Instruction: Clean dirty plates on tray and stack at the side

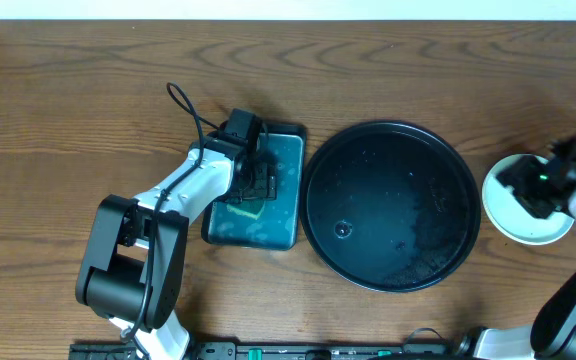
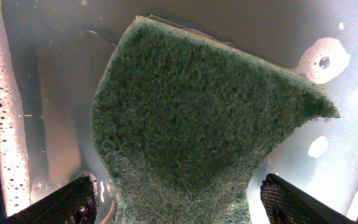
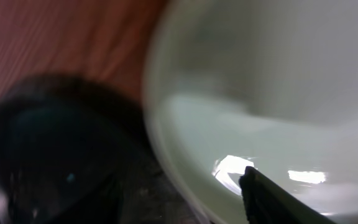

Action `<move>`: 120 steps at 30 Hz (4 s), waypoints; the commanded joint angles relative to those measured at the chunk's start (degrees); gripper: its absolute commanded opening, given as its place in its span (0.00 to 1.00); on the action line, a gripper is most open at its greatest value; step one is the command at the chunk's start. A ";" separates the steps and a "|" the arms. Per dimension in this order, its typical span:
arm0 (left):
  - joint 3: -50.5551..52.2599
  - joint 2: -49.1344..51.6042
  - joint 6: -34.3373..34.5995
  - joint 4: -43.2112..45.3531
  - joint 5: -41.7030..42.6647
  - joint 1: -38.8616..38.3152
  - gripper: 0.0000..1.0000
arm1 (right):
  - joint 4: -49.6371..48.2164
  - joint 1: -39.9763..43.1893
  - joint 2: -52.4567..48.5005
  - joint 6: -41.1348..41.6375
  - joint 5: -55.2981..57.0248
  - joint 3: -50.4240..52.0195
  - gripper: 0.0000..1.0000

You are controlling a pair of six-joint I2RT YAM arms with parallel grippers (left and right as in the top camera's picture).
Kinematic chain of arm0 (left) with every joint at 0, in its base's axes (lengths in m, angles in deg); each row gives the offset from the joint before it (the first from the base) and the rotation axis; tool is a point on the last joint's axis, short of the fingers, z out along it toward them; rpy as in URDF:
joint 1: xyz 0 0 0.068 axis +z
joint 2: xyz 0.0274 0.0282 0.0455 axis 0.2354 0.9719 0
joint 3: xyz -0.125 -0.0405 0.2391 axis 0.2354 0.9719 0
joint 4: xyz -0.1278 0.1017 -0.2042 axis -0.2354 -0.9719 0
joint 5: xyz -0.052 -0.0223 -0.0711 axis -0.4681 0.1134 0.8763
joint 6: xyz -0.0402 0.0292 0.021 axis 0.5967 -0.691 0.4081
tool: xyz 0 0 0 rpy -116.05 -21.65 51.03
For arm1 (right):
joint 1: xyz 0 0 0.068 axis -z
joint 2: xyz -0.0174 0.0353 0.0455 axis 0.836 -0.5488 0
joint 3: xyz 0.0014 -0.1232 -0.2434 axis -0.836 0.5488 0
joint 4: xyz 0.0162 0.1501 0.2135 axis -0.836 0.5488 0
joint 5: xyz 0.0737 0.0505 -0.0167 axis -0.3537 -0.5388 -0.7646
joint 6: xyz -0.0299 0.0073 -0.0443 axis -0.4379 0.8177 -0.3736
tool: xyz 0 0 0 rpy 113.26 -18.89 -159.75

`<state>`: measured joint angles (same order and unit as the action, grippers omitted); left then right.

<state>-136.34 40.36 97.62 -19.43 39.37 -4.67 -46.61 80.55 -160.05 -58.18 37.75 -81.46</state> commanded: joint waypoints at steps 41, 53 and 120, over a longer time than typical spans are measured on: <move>19.89 -41.07 1.64 -9.75 -3.30 0.48 0.84 | 8.87 -29.92 36.46 -9.66 11.08 11.52 0.99; 22.86 -60.59 1.62 -9.05 -3.93 0.48 0.85 | 5.90 -31.39 57.40 -9.70 11.43 19.93 0.99; 22.86 -58.90 1.62 -9.09 -3.91 0.48 0.85 | -35.54 -31.43 92.54 -10.56 15.28 54.27 0.99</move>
<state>-113.90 -18.56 98.95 -28.57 36.18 -4.45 -78.65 49.60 -68.01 -70.12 52.70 -29.57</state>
